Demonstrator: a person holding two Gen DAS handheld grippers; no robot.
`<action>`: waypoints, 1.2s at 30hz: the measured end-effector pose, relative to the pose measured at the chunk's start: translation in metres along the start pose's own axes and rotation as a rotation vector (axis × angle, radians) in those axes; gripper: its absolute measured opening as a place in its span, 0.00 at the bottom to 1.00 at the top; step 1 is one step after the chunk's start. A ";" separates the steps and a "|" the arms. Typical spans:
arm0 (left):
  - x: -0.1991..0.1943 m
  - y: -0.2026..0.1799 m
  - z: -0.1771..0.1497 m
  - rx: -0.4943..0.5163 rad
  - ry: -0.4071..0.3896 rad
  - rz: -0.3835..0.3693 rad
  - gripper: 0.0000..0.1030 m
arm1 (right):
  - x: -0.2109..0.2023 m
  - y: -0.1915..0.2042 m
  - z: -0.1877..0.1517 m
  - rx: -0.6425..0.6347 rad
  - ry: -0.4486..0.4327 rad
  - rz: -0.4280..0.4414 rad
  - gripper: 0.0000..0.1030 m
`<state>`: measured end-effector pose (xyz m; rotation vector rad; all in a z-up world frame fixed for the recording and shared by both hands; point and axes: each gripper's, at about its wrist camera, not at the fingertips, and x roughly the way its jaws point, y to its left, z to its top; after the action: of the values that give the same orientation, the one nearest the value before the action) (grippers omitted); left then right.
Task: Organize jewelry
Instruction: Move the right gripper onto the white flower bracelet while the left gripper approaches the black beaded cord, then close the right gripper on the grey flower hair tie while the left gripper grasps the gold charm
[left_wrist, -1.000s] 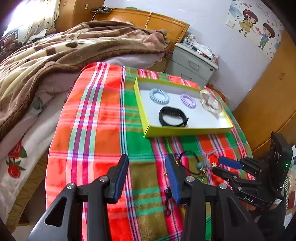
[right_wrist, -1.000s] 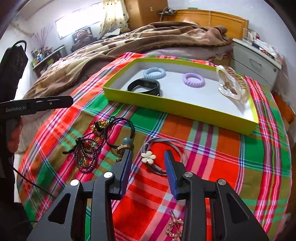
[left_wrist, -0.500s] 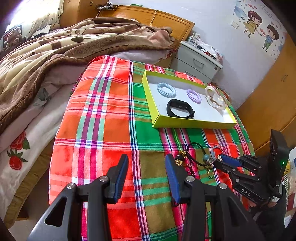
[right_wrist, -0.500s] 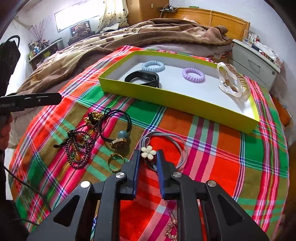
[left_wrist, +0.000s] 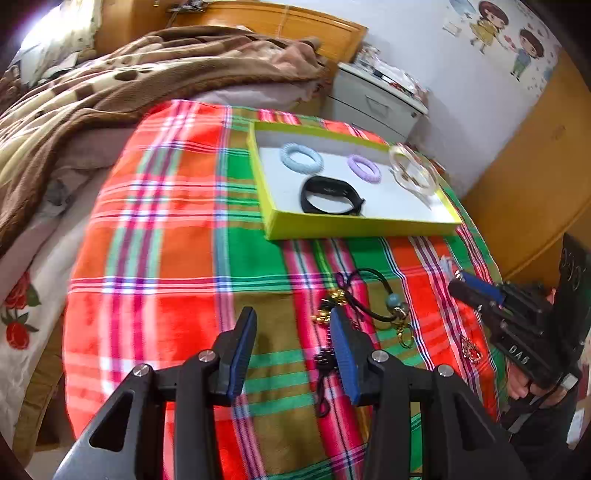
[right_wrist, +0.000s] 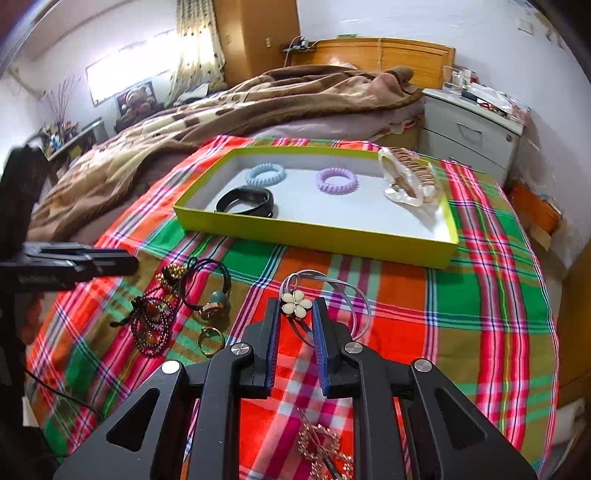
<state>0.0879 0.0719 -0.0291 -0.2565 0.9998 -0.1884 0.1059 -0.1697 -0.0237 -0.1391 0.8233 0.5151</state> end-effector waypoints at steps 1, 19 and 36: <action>0.003 -0.001 0.000 0.004 0.010 -0.002 0.42 | -0.003 -0.003 -0.001 0.012 -0.009 -0.002 0.17; 0.036 -0.034 0.010 0.180 0.059 0.115 0.42 | -0.019 -0.018 -0.008 0.087 -0.051 -0.004 0.17; 0.038 -0.037 0.007 0.200 0.020 0.175 0.22 | -0.014 -0.009 -0.007 0.077 -0.047 -0.007 0.17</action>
<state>0.1124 0.0277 -0.0448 0.0154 1.0099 -0.1304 0.0983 -0.1853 -0.0190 -0.0588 0.7951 0.4777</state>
